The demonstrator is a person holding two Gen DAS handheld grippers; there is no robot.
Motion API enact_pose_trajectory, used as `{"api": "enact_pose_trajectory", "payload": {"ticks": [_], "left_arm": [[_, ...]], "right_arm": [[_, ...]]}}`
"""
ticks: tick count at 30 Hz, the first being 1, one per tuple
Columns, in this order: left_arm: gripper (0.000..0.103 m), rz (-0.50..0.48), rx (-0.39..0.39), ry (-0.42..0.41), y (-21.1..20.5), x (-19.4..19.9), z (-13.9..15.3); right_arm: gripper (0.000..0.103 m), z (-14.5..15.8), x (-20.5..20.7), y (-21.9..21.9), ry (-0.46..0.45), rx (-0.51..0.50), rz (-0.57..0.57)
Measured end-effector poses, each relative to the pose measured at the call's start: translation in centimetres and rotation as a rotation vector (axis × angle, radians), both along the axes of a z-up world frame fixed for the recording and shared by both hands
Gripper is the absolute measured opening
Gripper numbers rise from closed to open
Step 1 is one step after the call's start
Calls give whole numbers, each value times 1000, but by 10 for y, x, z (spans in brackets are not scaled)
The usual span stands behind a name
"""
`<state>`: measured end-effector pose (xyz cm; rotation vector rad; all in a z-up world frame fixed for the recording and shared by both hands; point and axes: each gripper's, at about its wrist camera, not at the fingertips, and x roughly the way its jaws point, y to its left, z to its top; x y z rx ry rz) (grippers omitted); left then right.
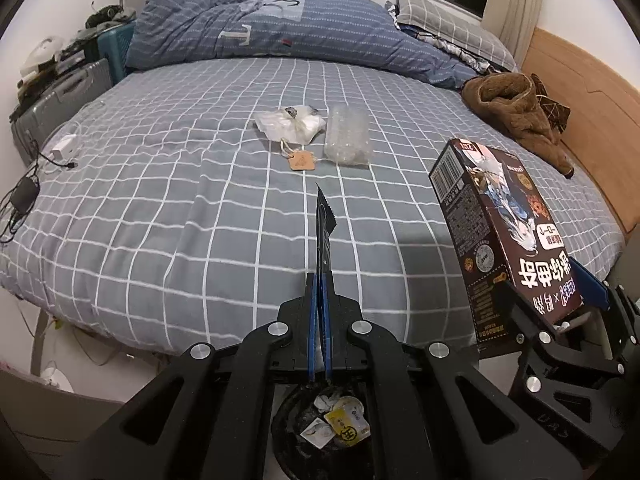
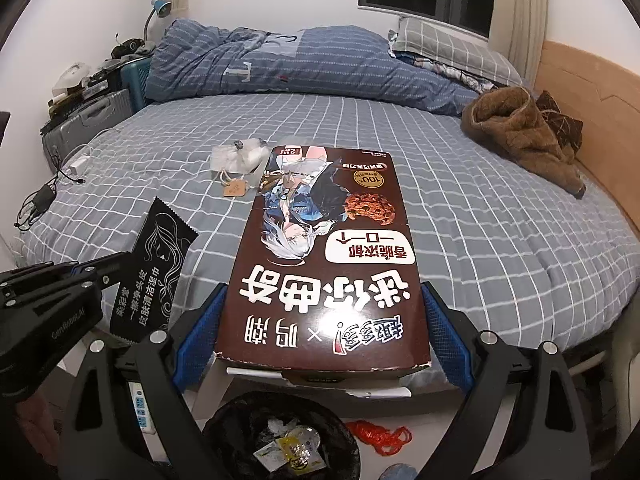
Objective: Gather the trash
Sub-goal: 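Carry the black packet with the left tool toward the bin while the right tool carries the brown box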
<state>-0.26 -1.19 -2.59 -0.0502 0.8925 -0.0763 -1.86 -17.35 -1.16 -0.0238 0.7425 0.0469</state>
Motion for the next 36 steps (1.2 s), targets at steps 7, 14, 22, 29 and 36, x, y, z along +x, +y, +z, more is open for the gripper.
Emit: {"api": "enact_pose_trajectory", "payload": {"ticks": [7,14,22,29,36], "left_arm": [[2,-2,-4,21,-3,-29,-6],[2,-10,4,42,-7,-58,-12],[2,-1,11,62,-4,-88,-17],[2,9,1,93,-1,-117,-24],[2,-16,-5,141,-13,-143,-34]], "right_arm": [[88,-1,-34,-2,10,9,1],[88,-7,-66,-1,27,10,12],[88,-10,-100,-1,41,10,14],[88,-22,-128,-5,82,9,3],[88,-35,-155,-10,132,-1,-1]]}}
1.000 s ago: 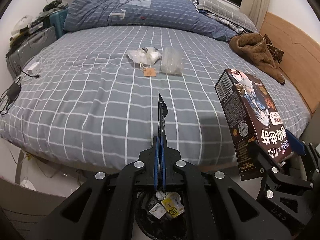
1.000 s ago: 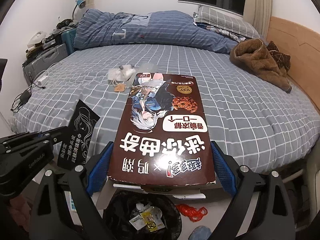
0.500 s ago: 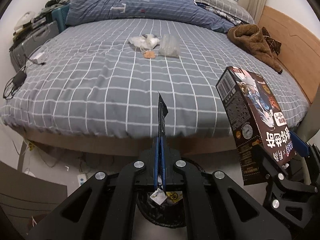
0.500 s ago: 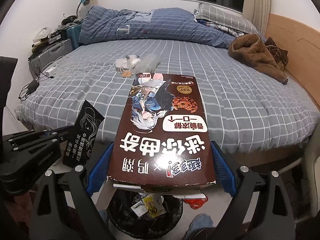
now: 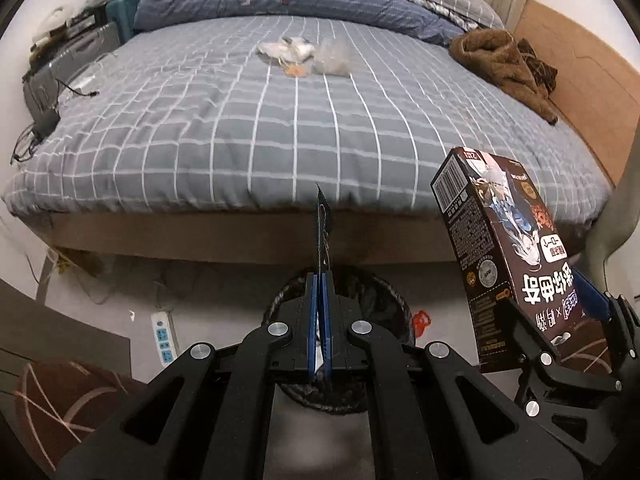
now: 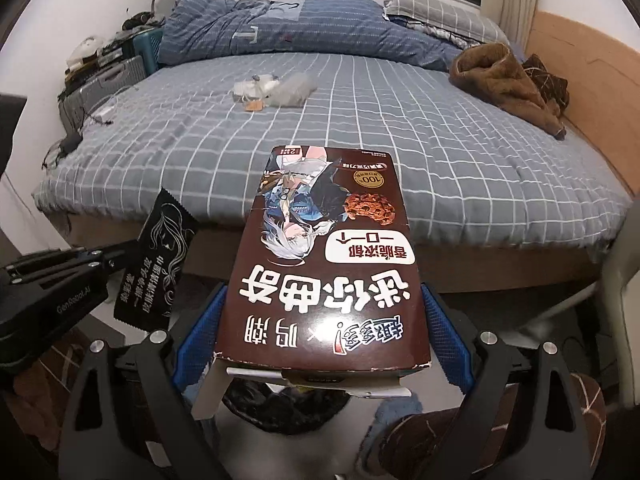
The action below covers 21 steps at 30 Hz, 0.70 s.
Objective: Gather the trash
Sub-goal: 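Carry the black packet with the left tool toward the bin while the right tool carries the brown box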
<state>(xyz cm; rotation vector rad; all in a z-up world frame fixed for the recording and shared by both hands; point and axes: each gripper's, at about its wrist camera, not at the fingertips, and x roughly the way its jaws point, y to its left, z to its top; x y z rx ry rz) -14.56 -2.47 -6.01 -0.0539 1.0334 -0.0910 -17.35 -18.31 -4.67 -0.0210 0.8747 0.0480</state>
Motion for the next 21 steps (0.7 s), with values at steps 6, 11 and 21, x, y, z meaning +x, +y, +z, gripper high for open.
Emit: {"api": "enact_pose_trajectory", "payload": {"ticks": [6,11,21], "left_arm": [[2,-11,10,23,-9,-3,-17],[2,-29,5,57,-19,4,-46],[2,-78,12,116,-44,33,-92]], "right_arm": [[88,-20,-8,-6,41,-13,-7],[88,-44,-3,-15,85,-16,-19],[88,-78,23,-39,132,-18,-61]]}}
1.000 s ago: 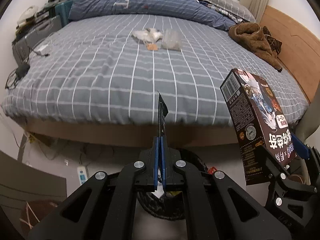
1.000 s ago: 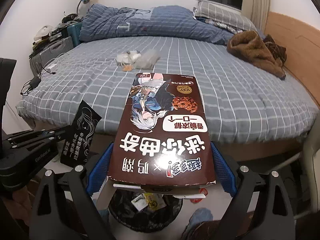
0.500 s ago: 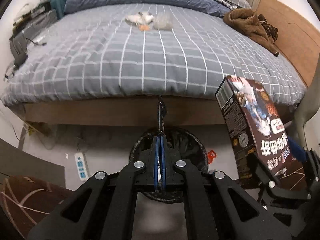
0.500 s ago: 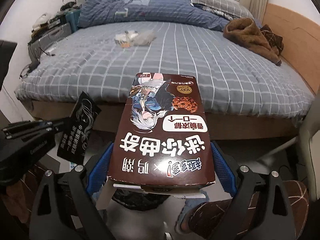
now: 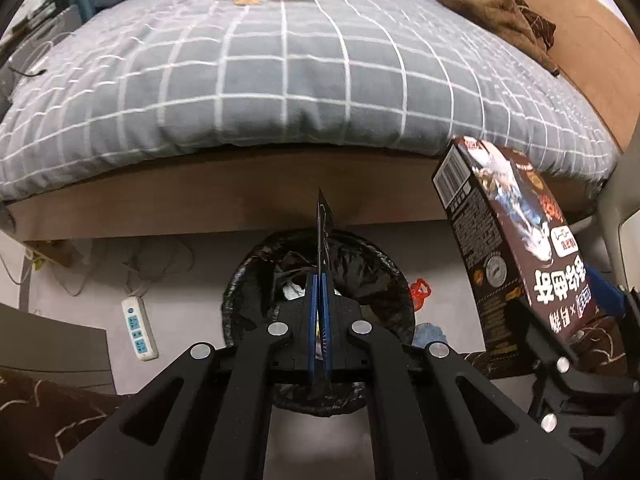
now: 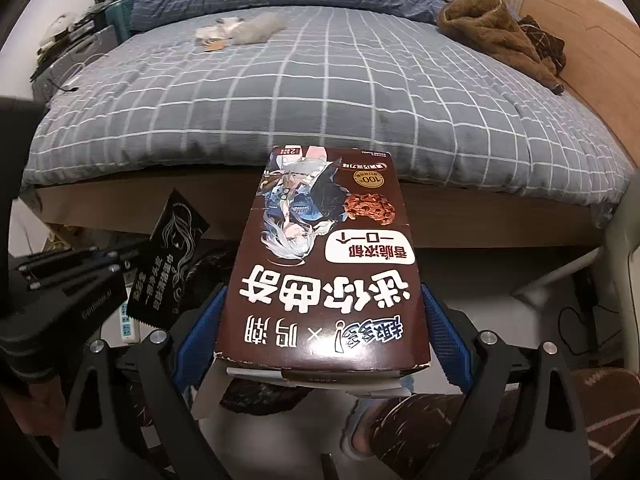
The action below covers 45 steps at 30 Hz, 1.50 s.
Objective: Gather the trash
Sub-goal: 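Carry the black packet with the left tool toward the bin while the right tool carries the brown box, then open both tools over the bin to drop the black packet and brown box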
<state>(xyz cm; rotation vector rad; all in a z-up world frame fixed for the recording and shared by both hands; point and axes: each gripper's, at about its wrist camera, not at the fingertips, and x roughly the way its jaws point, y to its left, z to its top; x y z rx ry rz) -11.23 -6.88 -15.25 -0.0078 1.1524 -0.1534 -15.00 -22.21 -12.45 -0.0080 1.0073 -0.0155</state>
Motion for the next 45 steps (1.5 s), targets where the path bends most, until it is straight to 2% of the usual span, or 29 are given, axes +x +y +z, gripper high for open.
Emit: {"api": "enact_pose_trajectory", "payload": {"ticks": [7,11,14,17,18,19,20,25,28,33,45], "left_arm": [[2,-32,1,46,-17,14,-26],[2,-43,19,41,-21,17,-33],[7,-47,39,52,-21,19,-40],[33,-48,61,55,-17,19,-45],[45,-44,67,49,-14,18,-44],[52,-37,66,40,-10,18,-43],[54,-31,65,37,-7,17,-42],[80,0,79,11,14,15,-36],[90,32,76,1,33,14,-32],[97,76,77,-11,60,7,-25],[97,170,83,-23,104,-3,-14]], "right_arm": [[88,-10,8,-26,20,15,-42],[88,-16,11,-33,34,26,-52],[88,-21,14,-33,48,34,-50],[88,-26,17,-26,57,33,-35],[88,-27,18,-24,61,34,-32],[88,-30,19,-20,66,34,-24],[88,-32,19,-17,72,31,-16],[88,-38,23,6,88,26,25],[88,-40,25,21,96,21,45],[88,-42,28,43,109,31,67],[89,-47,37,83,122,14,127]]}}
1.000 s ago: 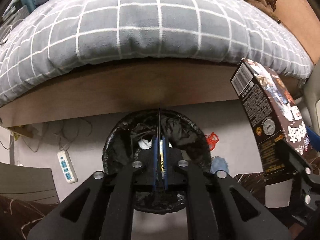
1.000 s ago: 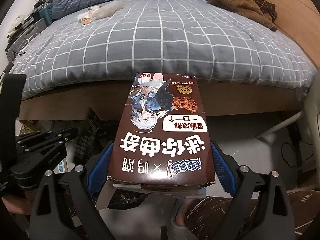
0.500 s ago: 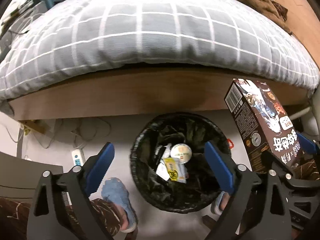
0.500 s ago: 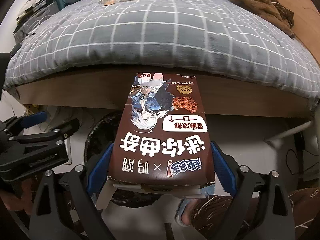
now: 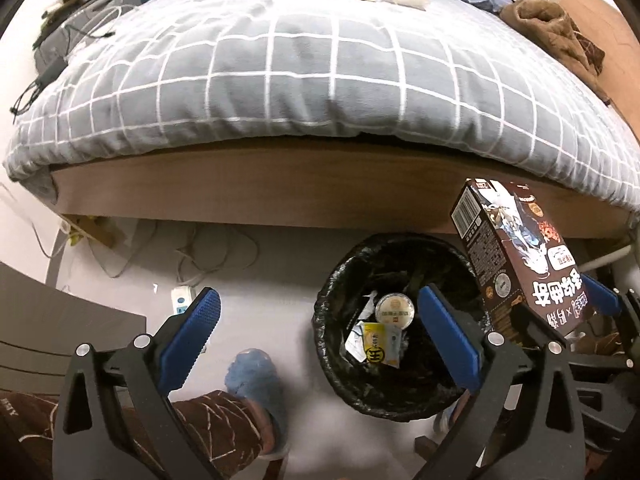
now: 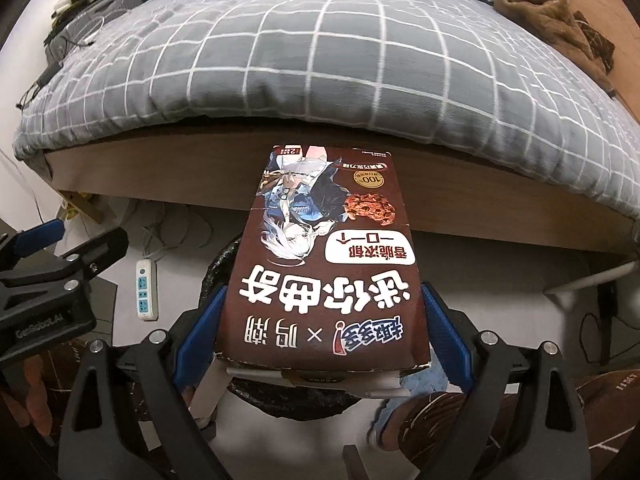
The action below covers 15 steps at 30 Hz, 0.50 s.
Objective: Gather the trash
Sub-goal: 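Open both tools over the bin to drop the black packet and brown box, then move both tools back over the bed toward the white bag and bubble wrap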
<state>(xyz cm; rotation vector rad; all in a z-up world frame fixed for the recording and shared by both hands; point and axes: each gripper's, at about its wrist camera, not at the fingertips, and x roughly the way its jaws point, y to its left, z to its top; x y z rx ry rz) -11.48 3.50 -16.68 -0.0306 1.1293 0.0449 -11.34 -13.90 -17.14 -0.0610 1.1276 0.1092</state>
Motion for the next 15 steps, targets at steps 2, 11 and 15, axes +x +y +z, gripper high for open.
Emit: {"api": "enact_pose_trajectory", "payload": {"ticks": [2,11,15], "left_arm": [[97,8,-3,0,1,1,-2],[97,26,16,-25,1,0,3],[97,25,22,-53,1,0,13]], "right_arm": [[89,0,-1,3,-7,-18,4],[95,17,0,1,-74,-41,-21],[95,32,-4,-6,-117,-46,-28]]}}
